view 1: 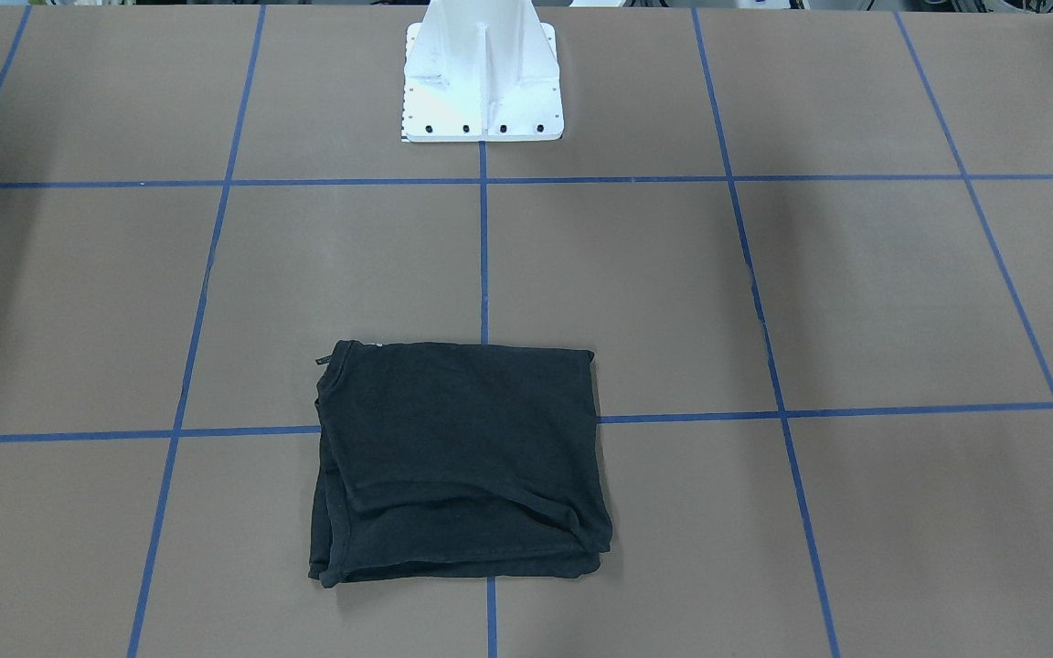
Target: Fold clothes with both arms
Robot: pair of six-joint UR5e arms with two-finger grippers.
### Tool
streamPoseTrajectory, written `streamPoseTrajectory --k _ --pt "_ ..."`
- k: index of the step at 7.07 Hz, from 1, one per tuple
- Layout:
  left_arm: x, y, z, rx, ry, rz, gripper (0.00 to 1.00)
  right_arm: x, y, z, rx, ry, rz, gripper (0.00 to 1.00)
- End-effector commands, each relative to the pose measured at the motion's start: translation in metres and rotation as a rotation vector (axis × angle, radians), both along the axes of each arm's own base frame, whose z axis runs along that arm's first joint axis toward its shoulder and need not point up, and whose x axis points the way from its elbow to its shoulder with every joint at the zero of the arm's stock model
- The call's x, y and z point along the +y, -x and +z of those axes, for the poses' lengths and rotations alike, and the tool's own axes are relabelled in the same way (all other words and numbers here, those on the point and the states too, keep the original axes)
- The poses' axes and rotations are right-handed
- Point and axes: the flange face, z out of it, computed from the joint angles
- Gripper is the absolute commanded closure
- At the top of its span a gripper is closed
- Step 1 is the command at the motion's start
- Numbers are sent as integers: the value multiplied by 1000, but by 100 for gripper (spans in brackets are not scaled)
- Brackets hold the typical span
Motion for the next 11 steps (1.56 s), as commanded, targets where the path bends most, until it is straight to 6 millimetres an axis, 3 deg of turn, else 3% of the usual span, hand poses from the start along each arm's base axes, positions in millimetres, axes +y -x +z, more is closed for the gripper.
streamPoseTrajectory --k 1,11 --pt "-1 0 -1 2 -3 1 0 -1 0 1 2 1 0 0" --pt "-1 0 -3 14 101 -118 0 -1 0 3 6 9 2 0"
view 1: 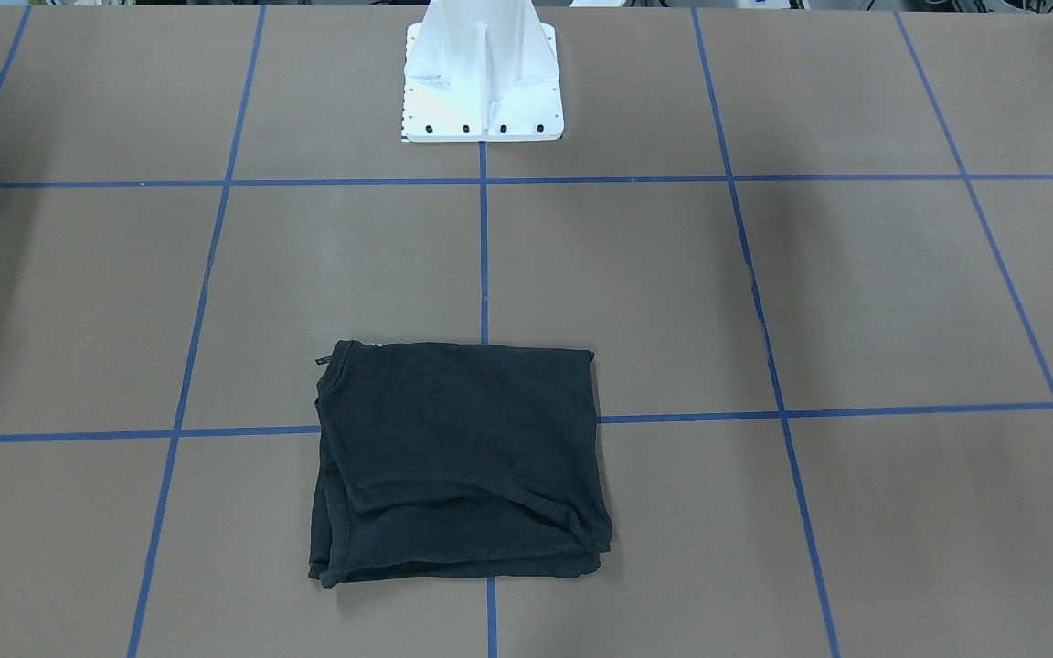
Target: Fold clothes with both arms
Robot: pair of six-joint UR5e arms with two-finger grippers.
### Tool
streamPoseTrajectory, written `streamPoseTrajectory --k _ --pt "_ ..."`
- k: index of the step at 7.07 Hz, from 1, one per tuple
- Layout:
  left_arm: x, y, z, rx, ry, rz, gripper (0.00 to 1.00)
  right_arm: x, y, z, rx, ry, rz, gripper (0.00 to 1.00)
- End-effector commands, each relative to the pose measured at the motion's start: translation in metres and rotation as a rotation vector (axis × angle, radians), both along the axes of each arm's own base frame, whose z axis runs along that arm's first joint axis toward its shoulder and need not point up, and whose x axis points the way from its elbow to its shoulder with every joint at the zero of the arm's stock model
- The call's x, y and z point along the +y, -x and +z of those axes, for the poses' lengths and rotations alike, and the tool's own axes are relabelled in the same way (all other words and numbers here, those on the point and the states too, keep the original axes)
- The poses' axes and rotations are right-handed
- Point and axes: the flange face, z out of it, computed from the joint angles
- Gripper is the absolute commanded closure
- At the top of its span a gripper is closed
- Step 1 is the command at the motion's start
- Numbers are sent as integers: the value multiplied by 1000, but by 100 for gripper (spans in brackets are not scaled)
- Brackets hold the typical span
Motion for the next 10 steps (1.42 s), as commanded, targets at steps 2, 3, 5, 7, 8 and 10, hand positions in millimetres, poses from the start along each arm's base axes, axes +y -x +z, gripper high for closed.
streamPoseTrajectory --k 2,3,5,7,8,10 --pt "0 -1 1 1 1 0 0 -1 0 2 7 9 6 0" --pt "0 0 1 0 1 -2 0 -2 0 1 7 9 7 0" --pt "-1 -1 0 0 -13 -2 0 -2 -1 2 10 11 8 0" --pt "-1 -1 -1 0 -20 1 0 -1 -1 3 10 14 8 0" --pt "-2 -1 -3 2 -28 -2 0 0 0 4 4 16 8 0" --pt "-2 -1 -4 3 -35 -7 0 0 0 4 7 16 8 0"
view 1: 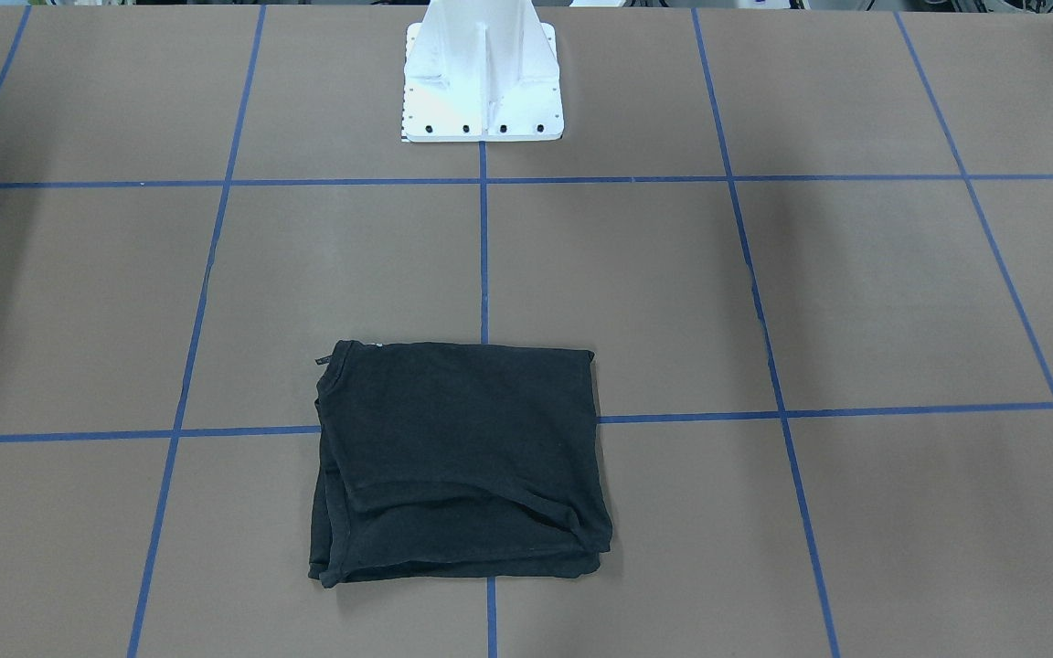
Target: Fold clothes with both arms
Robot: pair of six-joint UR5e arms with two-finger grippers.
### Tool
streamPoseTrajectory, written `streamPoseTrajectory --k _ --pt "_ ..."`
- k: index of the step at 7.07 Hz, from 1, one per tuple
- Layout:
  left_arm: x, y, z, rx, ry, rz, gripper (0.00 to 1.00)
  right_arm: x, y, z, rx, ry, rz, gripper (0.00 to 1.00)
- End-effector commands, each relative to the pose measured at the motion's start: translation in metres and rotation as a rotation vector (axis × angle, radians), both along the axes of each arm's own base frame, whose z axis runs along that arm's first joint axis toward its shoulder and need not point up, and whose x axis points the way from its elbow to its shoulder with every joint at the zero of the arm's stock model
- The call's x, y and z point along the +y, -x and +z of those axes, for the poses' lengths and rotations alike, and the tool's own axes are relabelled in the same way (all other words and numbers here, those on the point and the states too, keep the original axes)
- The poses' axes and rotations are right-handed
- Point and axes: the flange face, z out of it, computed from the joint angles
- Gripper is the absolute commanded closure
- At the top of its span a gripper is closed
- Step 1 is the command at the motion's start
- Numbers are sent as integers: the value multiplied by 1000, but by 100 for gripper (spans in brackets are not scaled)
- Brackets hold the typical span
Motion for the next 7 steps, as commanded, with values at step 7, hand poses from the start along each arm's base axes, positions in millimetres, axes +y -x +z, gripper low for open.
streamPoseTrajectory --k 7 --pt "-12 -1 5 0 4 3 0 -3 0 -2 1 -4 1 0"
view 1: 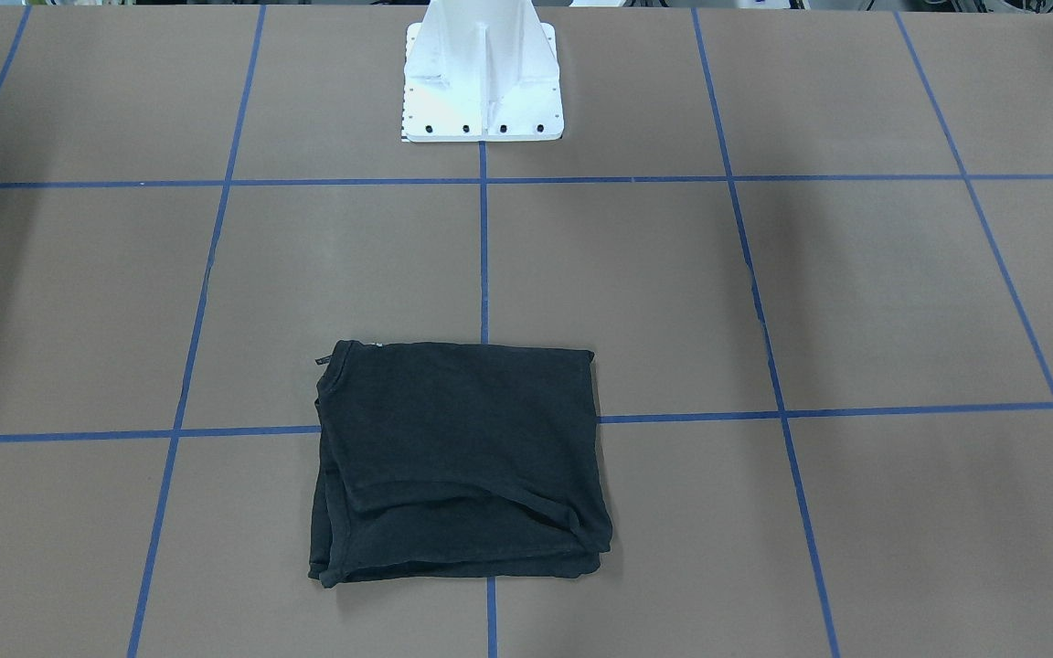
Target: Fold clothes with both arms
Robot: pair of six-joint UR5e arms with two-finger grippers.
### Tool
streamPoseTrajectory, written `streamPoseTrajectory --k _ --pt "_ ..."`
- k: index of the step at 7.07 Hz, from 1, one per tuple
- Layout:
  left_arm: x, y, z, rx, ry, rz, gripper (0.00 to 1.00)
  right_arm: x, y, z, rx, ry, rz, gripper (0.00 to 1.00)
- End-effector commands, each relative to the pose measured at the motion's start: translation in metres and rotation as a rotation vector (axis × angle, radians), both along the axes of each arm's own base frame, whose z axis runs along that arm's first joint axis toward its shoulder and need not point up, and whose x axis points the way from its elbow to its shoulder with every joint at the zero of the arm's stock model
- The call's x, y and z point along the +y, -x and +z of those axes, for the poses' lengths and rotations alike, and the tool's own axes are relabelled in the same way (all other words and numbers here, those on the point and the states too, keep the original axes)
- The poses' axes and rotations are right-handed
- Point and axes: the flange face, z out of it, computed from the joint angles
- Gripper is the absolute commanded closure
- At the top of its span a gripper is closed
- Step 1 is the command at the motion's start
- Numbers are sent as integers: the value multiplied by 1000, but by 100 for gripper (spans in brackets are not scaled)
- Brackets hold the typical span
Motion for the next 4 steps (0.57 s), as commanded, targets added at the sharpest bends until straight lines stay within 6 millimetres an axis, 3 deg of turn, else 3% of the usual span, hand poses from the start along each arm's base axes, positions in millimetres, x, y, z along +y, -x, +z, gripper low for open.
streamPoseTrajectory --k 1,4 --pt "1 0 1 1 2 -2 0 -2 1 -1 2 -2 -2 0" --pt "1 0 2 1 7 -5 0 -2 1 -1 2 -2 -2 0"
